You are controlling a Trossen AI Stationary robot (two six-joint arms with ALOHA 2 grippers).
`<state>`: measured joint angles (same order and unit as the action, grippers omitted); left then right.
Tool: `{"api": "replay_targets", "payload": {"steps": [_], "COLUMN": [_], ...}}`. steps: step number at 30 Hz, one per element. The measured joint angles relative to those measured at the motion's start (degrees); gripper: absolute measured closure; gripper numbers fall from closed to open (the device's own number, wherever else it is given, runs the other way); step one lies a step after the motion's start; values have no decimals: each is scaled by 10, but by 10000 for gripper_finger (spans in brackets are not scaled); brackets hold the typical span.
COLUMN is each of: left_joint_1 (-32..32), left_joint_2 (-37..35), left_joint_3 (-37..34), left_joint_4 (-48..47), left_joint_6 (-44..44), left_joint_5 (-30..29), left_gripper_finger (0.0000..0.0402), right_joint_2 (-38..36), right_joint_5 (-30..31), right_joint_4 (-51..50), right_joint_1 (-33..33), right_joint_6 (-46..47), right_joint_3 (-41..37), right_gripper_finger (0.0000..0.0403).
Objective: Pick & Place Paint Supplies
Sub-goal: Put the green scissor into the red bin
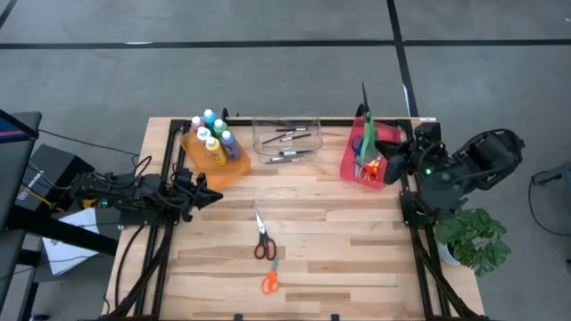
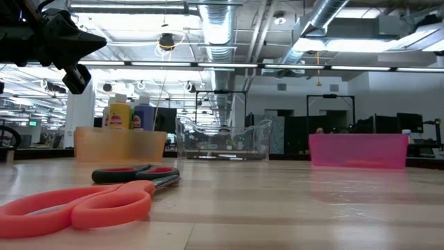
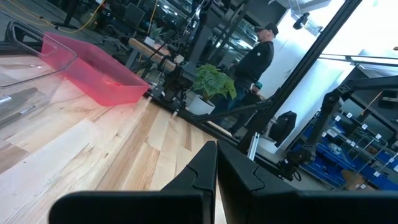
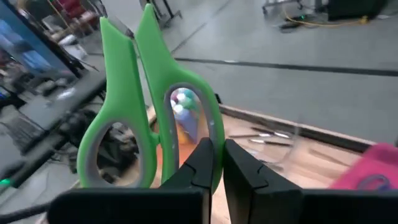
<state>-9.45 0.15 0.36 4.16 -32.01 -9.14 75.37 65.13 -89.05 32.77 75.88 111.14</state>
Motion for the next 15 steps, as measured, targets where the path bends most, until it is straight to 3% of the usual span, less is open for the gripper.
{"api": "replay_targets", "payload": {"steps": [10,15], "left_joint_1": [0,0], "left_joint_2": [0,0], "left_joint_3": [0,0], "left_joint_4": [3,3], "left_joint_6": [0,0], "left_joint_5": [0,0], "left_gripper_finger": [396,396], "right_joint_2": [-60,-108], "right_joint_5": [-25,-89], "right_joint_4": [-9,-10], "right_joint_1": [-162,-274], "right_joint_6": [91,161], "right_joint_3": [-145,-269], "right_gripper_finger": [392,393]}}
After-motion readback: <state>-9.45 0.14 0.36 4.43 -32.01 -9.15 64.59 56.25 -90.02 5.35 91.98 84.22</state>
